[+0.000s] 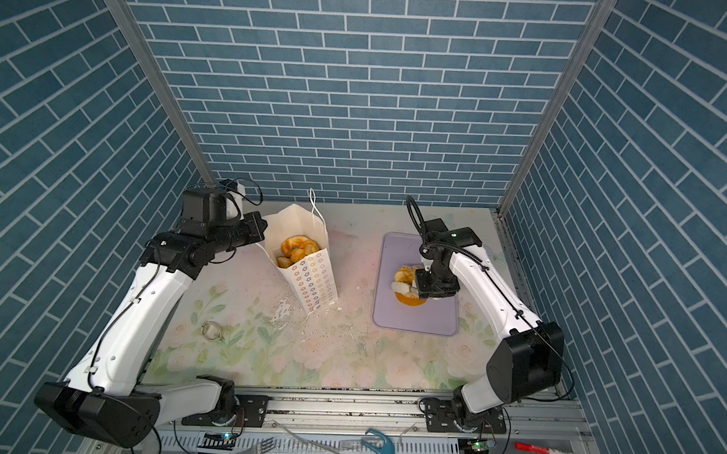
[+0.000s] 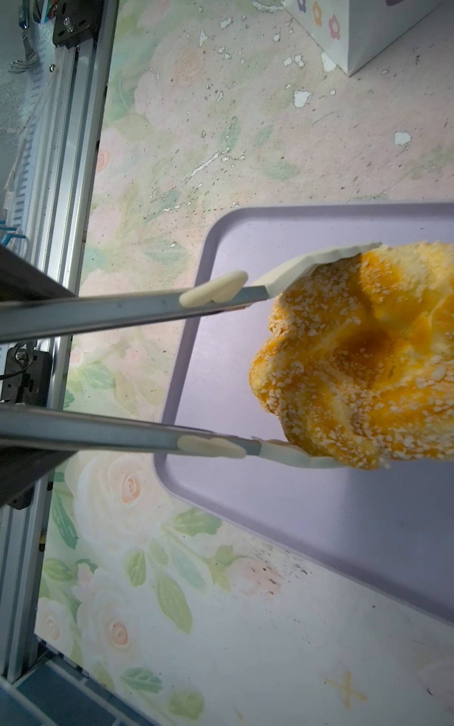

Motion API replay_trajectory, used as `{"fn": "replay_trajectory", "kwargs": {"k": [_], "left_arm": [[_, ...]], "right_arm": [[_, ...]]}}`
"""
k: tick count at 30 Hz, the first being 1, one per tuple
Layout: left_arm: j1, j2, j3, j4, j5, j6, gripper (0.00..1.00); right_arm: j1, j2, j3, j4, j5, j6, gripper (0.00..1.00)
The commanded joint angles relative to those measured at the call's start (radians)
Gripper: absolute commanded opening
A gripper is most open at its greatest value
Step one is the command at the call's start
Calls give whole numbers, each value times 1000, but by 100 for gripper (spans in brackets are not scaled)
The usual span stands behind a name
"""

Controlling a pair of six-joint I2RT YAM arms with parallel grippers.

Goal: Place the fake bread into the paper bag
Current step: 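Lower the tongs onto the sugar-coated bun, close and lift it, then raise the sugar-coated bun in the tongs and carry it over the paper bag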

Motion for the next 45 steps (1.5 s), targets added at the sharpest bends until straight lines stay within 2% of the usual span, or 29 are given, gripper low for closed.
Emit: {"fn": "replay_trajectory", "kwargs": {"k": [1,10,14,19,26,36,40,45], "left_arm": [[-1,-10,-7,-7,-9,9,0],[-3,-8,-6,-6,-8,2,0],[-2,-9,-4,-12,-15,4,0],[-2,-7,-2,-12,-18,-1,0],[-2,0,15,-45,-30,19,0],[-3,2,18,-51,-29,15,0],[-2,-1,7,-47,-25,12,0],[-3,-19,-5,-41,-28,9,0]], "right_arm": [[5,-16,-6,-5,25,20,51],[5,-8,21,40,79,23,52],[5,-1,42,73,27,3,52],[7,39,33,71,11,-3,45],[6,-11,41,84,21,4,33],[6,-79,98,71,78,6,30],[6,-106,128,70,47,-15,30],[12,-147,179,87,66,-26,30]]}}
